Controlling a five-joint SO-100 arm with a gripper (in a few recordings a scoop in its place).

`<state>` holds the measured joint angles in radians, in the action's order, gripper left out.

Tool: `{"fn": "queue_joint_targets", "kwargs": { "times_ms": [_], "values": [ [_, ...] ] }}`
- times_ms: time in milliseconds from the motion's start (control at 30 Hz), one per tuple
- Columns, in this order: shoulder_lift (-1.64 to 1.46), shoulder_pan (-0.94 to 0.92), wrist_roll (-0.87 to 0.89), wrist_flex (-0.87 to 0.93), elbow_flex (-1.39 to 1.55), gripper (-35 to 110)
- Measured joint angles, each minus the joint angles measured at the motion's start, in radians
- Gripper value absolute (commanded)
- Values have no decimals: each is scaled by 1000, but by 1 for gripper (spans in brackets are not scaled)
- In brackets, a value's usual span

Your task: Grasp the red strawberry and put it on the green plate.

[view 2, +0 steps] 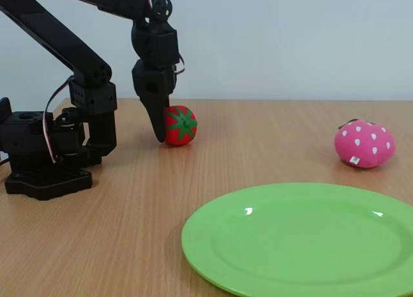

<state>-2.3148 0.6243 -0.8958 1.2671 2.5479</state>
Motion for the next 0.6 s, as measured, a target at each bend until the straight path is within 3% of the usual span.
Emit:
{"fn": "queue_joint_targets", "kwargs": {
  "times_ms": [600],
  "values": [
    [-8,9,-6,-8,0,43]
  ]
}}
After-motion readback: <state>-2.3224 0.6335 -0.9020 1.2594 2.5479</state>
